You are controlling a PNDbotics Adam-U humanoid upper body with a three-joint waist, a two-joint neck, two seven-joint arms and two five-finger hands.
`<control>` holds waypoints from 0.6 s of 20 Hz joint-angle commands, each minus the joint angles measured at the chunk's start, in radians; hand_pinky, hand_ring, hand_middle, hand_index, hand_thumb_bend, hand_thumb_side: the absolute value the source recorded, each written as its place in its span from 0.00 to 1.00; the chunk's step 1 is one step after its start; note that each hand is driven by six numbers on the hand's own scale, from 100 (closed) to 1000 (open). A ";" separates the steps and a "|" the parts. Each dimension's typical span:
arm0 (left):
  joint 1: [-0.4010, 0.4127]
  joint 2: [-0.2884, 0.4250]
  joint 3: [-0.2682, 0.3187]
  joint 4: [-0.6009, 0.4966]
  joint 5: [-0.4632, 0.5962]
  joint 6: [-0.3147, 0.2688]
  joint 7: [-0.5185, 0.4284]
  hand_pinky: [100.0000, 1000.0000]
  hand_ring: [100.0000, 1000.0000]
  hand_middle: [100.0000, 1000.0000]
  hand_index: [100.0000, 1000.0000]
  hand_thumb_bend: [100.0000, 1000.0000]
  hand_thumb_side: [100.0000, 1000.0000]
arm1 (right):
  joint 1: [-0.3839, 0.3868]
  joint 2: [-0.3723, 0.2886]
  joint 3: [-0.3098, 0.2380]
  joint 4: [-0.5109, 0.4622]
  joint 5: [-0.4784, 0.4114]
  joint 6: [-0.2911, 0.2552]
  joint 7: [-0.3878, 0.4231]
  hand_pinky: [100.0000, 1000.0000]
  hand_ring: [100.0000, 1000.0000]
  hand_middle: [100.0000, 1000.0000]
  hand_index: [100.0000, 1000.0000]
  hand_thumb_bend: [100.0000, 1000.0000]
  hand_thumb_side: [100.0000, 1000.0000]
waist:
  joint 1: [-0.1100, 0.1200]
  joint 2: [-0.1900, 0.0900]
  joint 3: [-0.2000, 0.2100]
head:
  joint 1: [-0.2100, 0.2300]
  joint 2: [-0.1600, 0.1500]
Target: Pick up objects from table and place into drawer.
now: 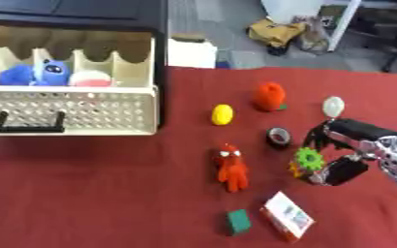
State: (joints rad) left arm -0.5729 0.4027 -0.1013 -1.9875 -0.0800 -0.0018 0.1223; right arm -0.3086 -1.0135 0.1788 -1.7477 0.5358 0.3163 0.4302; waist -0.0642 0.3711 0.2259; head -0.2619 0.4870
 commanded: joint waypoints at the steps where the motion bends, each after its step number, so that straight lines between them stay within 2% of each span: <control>1: -0.015 0.011 0.006 -0.012 -0.001 -0.001 -0.003 0.36 0.26 0.31 0.75 0.00 1.00 | -0.009 -0.021 -0.013 0.002 -0.001 0.006 -0.017 0.56 0.67 0.50 0.72 0.39 0.26 | 0.002 -0.016 0.001 | -0.002 -0.013; 7: -0.017 0.011 0.007 -0.012 -0.001 -0.001 -0.005 0.36 0.26 0.31 0.75 0.00 1.00 | -0.008 -0.018 -0.012 0.006 -0.009 0.013 -0.047 0.53 0.64 0.46 0.67 0.33 0.24 | 0.002 -0.014 0.001 | -0.001 -0.016; 12: -0.018 0.011 0.007 -0.012 -0.003 -0.001 -0.007 0.36 0.26 0.31 0.75 0.00 1.00 | -0.006 -0.017 -0.012 0.005 -0.025 0.016 -0.062 0.50 0.61 0.43 0.59 0.31 0.24 | 0.002 -0.015 0.000 | 0.000 -0.016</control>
State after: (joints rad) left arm -0.5742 0.4026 -0.1013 -1.9875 -0.0800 -0.0026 0.1184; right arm -0.3078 -1.0059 0.1789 -1.7372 0.5191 0.3308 0.3753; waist -0.0642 0.3742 0.2267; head -0.2619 0.4816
